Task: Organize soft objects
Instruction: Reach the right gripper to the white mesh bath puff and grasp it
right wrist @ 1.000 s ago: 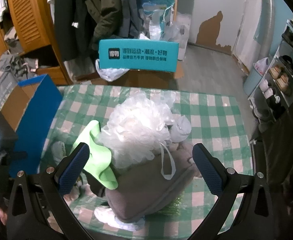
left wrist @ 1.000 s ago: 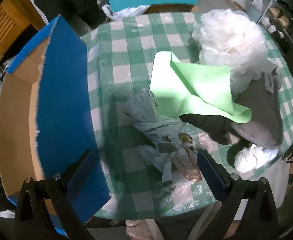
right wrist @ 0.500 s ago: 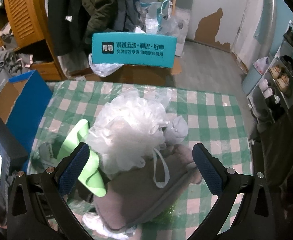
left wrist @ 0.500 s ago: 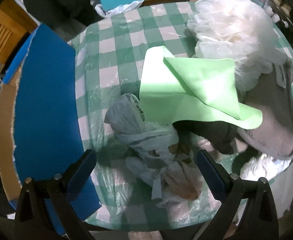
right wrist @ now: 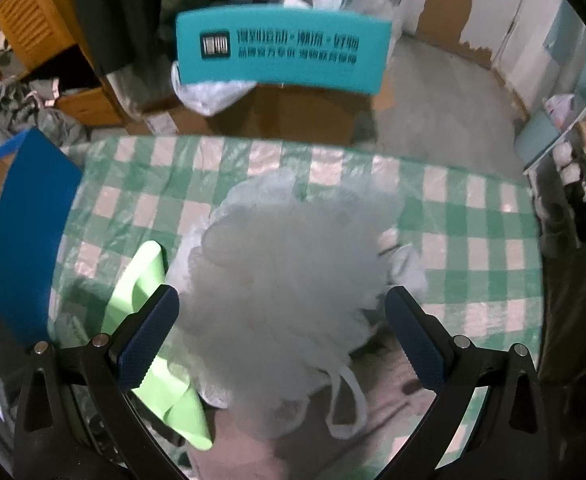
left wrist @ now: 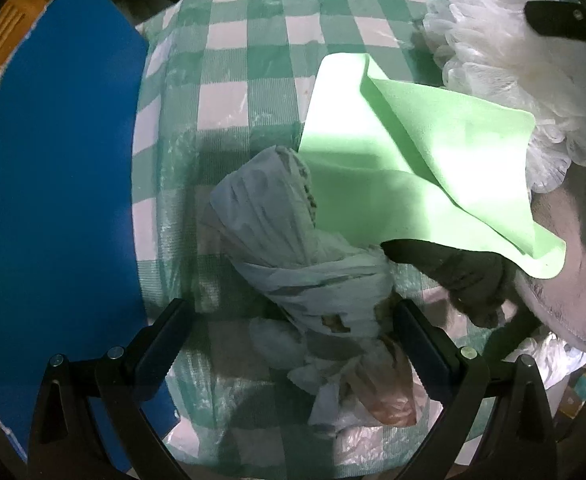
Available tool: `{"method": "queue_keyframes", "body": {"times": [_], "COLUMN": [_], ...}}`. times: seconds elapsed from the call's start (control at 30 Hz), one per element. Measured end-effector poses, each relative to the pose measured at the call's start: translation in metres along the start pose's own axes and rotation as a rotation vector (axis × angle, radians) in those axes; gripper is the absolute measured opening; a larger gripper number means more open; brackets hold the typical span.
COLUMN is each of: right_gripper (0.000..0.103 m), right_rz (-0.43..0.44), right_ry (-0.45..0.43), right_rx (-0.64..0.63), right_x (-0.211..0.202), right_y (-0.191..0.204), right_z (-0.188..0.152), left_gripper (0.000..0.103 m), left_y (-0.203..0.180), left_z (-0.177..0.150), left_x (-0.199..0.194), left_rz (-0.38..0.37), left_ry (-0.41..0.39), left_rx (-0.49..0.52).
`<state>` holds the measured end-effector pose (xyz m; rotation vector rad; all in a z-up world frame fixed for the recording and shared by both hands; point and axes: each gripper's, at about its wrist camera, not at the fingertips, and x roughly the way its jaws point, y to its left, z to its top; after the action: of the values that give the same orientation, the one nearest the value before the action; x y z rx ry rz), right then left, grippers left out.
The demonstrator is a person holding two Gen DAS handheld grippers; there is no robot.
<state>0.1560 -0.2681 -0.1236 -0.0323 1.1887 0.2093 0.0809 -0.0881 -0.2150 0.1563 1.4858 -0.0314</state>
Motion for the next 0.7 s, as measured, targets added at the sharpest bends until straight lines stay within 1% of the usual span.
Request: {"method": "queue_keyframes", "body": {"times": [0.13,0.23,0.27,0.33,0.43,0.53,0.6,0.63,0.7], "right_gripper": [0.101,0.101,0.101,0.102,0.102,0.102,0.102,0.102,0.102], "right_rz": [0.059,0.063,0.061,0.056,0.057,0.067,0.066,0.066,0.068], "right_ry": [0.085,0.124,0.128,0.143,0.167,0.195,0.194,0.194,0.200], "right_rx": [0.035,0.033,0.031,0.029,0.029,0.028,0.020,0.020,0.025], "right_x": [0.025,0.038,0.041,0.046,0.055,0.064,0.068,0.070,0.074], "right_y": [0.001,0.005,0.006,0.009,0.012,0.015,0.016,0.016,0.016], "right_z": [-0.003,-0.005,-0.005,-0.005,-0.008,-0.012,-0.013,-0.013,-0.013], "left_gripper": [0.101,0.101,0.101,0.100,0.094,0.084,0.073,0.070,0.056], "left_y": [0.003,-0.001,-0.008,-0.007,-0.013,-0.012,-0.012,-0.011,-0.008], "left_z": [0.004,0.005,-0.002,0.001,-0.003,-0.004,-0.001,0.001,0.004], "left_x": [0.002,0.003,0.000,0.000,-0.010,-0.017,-0.020,-0.021,-0.023], "left_rz": [0.018,0.028,0.029,0.031,0.045,0.051,0.059,0.060,0.050], "left_ry": [-0.012,-0.016,-0.023,-0.037,-0.051,-0.066,-0.077,-0.083,-0.090], "left_rx": [0.026,0.047,0.051,0.056,0.061,0.070,0.074,0.073,0.069]}}
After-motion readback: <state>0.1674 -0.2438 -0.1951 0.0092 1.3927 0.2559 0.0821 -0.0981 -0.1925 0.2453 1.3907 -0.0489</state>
